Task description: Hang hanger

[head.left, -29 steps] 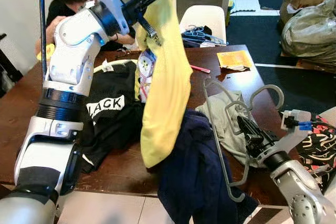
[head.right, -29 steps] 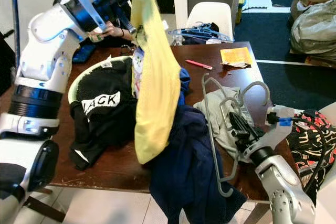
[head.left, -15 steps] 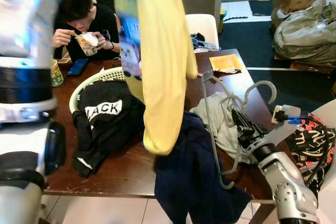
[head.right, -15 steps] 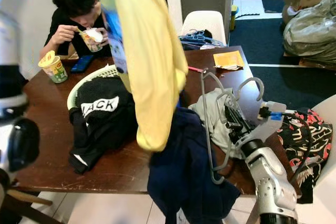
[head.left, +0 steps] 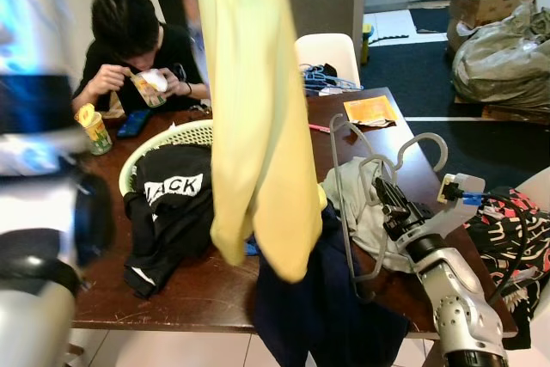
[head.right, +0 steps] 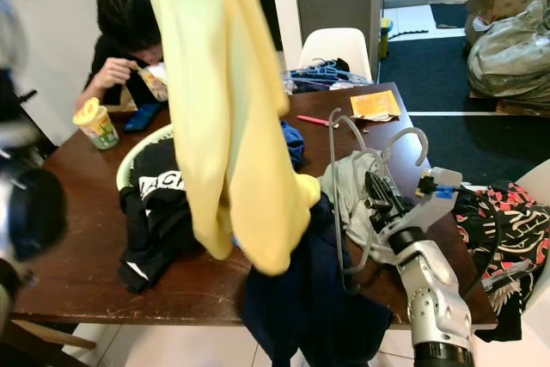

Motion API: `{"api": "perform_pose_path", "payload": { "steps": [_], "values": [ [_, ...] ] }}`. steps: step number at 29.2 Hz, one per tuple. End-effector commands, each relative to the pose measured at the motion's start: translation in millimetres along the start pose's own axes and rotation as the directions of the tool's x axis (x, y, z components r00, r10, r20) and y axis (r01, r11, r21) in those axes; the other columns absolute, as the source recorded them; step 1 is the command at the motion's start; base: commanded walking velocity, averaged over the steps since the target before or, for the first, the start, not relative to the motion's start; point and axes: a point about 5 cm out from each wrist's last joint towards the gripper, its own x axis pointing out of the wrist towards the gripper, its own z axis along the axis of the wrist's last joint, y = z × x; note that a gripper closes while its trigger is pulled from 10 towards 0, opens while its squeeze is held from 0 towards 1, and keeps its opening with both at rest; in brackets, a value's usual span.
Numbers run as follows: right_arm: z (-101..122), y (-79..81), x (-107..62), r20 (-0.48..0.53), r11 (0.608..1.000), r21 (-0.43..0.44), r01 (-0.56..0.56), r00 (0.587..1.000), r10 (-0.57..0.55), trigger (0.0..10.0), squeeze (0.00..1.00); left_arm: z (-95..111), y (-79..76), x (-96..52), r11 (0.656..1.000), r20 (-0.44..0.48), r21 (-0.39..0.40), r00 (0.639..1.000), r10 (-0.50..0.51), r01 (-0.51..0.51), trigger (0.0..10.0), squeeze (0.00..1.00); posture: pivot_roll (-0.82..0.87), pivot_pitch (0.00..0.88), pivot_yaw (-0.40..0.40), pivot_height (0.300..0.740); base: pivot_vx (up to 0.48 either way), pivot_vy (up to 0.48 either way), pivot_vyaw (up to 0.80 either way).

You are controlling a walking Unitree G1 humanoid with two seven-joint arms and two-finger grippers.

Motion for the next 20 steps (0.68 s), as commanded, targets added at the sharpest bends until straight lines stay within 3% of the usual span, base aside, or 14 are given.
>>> {"api": "perform_pose_path", "payload": {
  "steps": [1,3,4,6,8,9,10,11,14,15,20],
  "values": [
    [-5.1,2.4,0.2,-0.013,1.0,0.001,-0.008,1.0,0.008,10.0,0.0,-6.5,-3.2,-6.4,1.0,-0.019,-0.021,1.0,0.008,-0.008,0.0,0.0,-0.02,0.0,0.154,0.74,0.0,0.0,0.0],
    [-3.9,1.0,-1.1,-0.016,1.0,-0.003,-0.01,1.0,0.01,10.0,0.0,-60.9,-47.2,-34.7,0.982,-0.163,-0.188,0.986,-0.026,-0.005,0.0,0.0,-0.01,0.0,0.141,0.74,0.0,0.0,0.0],
    [-3.5,0.5,-1.6,-0.018,1.0,-0.005,-0.012,1.0,0.012,10.0,0.0,-78.3,-67.6,-47.8,0.966,-0.212,-0.259,0.976,-0.041,-0.015,0.0,0.0,-0.01,0.0,0.137,0.74,0.0,0.0,0.0],
    [-2.6,0.0,-2.0,-0.022,1.0,-0.008,-0.015,1.0,0.015,10.0,0.0,-103.5,-99.2,-72.4,0.952,-0.307,-0.304,0.948,-0.08,-0.018,0.0,0.0,-0.01,0.0,0.136,0.74,0.0,0.0,0.0],
    [-2.2,0.0,-2.1,-0.021,1.0,-0.011,-0.016,1.0,0.016,10.0,0.0,-118.8,-115.3,-90.2,0.94,-0.371,-0.338,0.925,-0.084,-0.05,0.0,0.0,-0.01,0.0,0.136,0.74,0.0,0.0,0.0],
    [-1.7,-0.2,-2.6,-0.02,1.0,-0.011,-0.016,1.0,0.016,10.0,0.0,-126.3,-122.6,-100.5,0.937,-0.408,-0.341,0.91,-0.078,-0.072,3.5,0.0,-0.01,0.0,0.134,0.74,0.0,0.0,0.0],
    [-1.7,-0.2,-2.6,-0.02,1.0,-0.011,-0.016,1.0,0.016,10.0,0.0,-126.3,-122.6,-100.5,0.937,-0.408,-0.341,0.91,-0.078,-0.072,3.5,0.0,-0.01,0.0,0.134,0.74,0.0,0.0,0.0],
    [-1.3,-0.6,-3.2,-0.019,1.0,-0.012,-0.016,1.0,0.016,10.0,0.0,-132.8,-129.2,-111.4,0.93,-0.444,-0.351,0.894,-0.062,-0.11,9.9,0.0,-0.01,0.0,0.13,0.74,0.0,0.0,0.0],
    [-0.8,-1.0,-3.8,-0.019,1.0,-0.013,-0.016,1.0,0.016,10.0,0.0,-138.1,-135.2,-122.3,0.925,-0.485,-0.349,0.873,-0.042,-0.149,9.9,0.0,-0.01,0.0,0.128,0.74,0.0,0.0,0.0],
    [-0.5,-1.2,-4.4,-0.019,1.0,-0.013,-0.017,1.0,0.016,10.0,0.0,-142.2,-142.3,-133.5,0.923,-0.525,-0.342,0.85,-0.031,-0.178,10.0,0.0,-0.01,0.0,0.127,0.74,0.0,0.0,0.0],
    [0.2,-1.5,-4.9,-0.019,1.0,-0.01,-0.022,1.0,0.022,10.0,0.0,-143.0,-150.6,-142.8,0.937,-0.563,-0.296,0.827,-0.014,-0.186,10.0,0.0,-0.01,0.0,0.121,0.74,0.0,0.0,0.0]
  ]
}}
